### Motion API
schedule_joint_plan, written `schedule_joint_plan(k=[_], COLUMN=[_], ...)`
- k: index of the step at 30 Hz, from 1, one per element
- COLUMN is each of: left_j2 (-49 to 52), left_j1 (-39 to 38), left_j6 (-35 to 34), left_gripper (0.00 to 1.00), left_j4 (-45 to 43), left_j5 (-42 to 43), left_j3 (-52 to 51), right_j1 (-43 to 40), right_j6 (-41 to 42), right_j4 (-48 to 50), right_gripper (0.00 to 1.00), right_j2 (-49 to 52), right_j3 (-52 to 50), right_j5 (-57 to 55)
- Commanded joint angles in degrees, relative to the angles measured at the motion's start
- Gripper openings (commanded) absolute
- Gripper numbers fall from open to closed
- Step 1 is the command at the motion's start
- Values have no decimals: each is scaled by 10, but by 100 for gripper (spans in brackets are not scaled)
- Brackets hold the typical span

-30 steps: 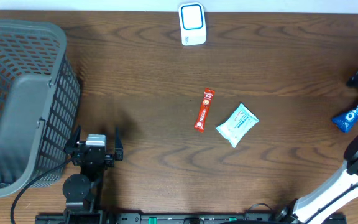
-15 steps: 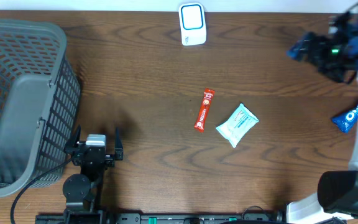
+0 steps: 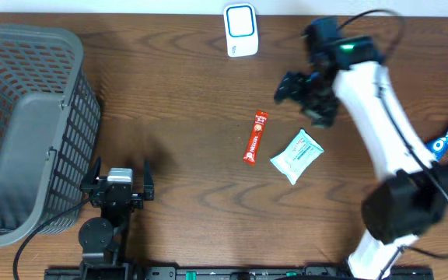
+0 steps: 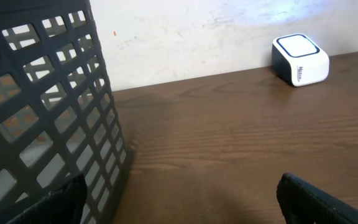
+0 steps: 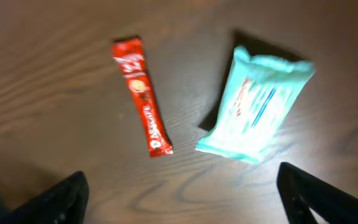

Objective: Scan the item barcode
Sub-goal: 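Move the right gripper over the light-green wipes pack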

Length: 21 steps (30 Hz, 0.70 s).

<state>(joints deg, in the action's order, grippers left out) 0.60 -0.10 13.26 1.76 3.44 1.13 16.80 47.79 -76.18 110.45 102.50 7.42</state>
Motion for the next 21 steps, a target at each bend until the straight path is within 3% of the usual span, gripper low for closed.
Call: schedule_joint_plan(k=[1, 4, 21], left_j2=[-3, -3, -3], left_j1=[2, 2, 2], left_j6=[-7, -7, -7], left_gripper=[98, 98, 98], left_j4=[21, 21, 21], left_j5=[-1, -1, -1], left_j3=[-9, -9, -9], right_j1=[18, 22, 22], right_j6=[133, 166, 173], right_j4=[-9, -16, -51], right_gripper=[87, 73, 70], right_j2=[41, 79, 189], right_j3=[-5, -5, -5], right_j5=[-57, -73, -104])
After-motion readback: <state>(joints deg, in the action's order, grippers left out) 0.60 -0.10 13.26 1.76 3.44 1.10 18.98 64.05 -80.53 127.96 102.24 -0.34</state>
